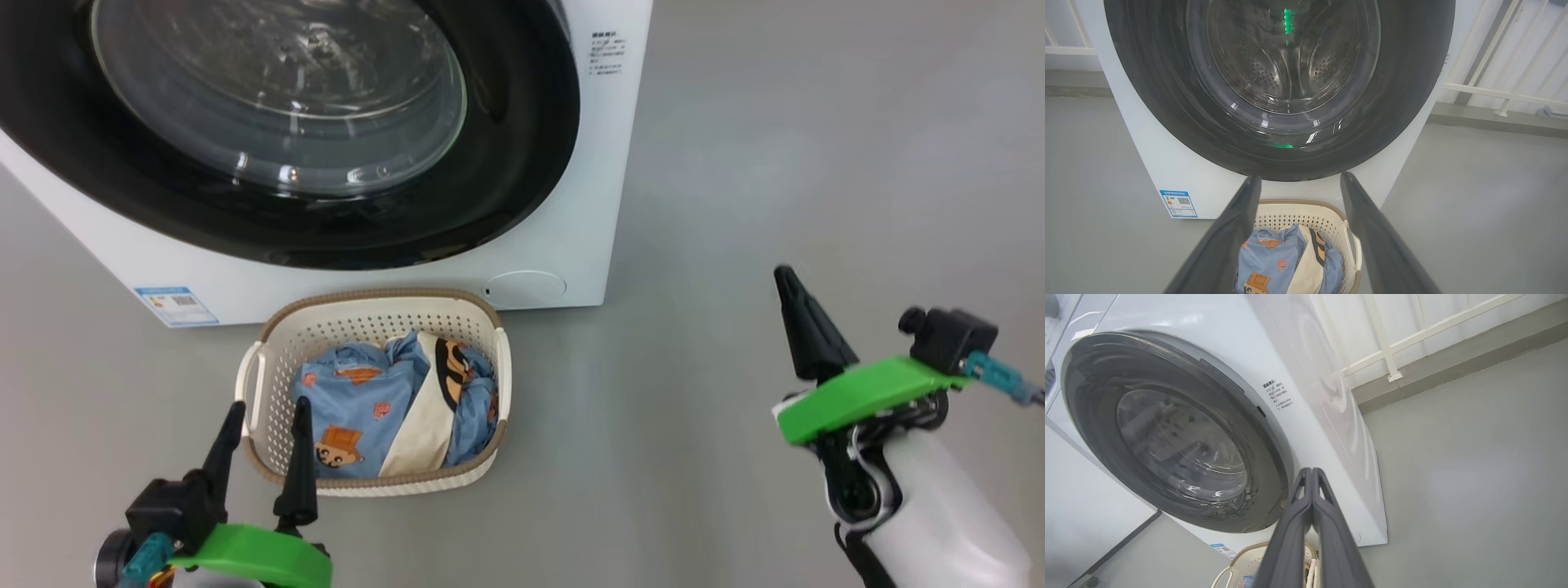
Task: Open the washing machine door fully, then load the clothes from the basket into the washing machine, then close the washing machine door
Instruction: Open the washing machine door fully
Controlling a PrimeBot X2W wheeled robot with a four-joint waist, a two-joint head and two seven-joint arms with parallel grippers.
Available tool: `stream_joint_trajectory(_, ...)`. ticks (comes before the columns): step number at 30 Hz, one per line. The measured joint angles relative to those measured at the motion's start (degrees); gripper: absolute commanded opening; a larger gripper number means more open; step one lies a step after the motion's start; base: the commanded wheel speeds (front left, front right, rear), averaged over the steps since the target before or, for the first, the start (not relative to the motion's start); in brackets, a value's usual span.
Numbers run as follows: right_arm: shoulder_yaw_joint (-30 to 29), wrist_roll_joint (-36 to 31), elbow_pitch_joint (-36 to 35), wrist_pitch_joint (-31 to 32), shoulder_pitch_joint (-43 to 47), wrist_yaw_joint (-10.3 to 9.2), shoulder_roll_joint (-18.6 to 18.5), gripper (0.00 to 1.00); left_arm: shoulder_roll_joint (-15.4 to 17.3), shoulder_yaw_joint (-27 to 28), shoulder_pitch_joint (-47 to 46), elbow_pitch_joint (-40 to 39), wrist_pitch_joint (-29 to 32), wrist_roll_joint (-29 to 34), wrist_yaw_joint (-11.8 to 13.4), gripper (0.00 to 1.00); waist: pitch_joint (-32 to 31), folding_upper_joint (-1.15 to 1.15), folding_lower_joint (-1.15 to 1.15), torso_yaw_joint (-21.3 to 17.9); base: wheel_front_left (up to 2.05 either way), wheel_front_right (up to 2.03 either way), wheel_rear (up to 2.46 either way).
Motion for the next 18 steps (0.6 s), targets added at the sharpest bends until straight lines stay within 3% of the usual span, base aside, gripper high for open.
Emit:
stream_joint_trajectory(10, 5.54, 17.63, 1.96, 0.21, -10.68, 0.0, -4.38, 0.0, -0.01, -2.04, -2.99, -0.34, 0.0, -0.94, 0.26, 1.0, 3.66, 0.0, 0.0, 2.14, 0.0, 0.0, 0.0)
stream_joint_trajectory(18, 8.91, 30.62, 0.04, 4.63, -17.17, -0.01, -8.24, 0.0, -0.02, -3.58, -5.16, -0.57, -0.01, -1.92, 0.51, 1.0, 6.69, 0.0, 0.0, 4.55, 0.0, 0.0, 0.0)
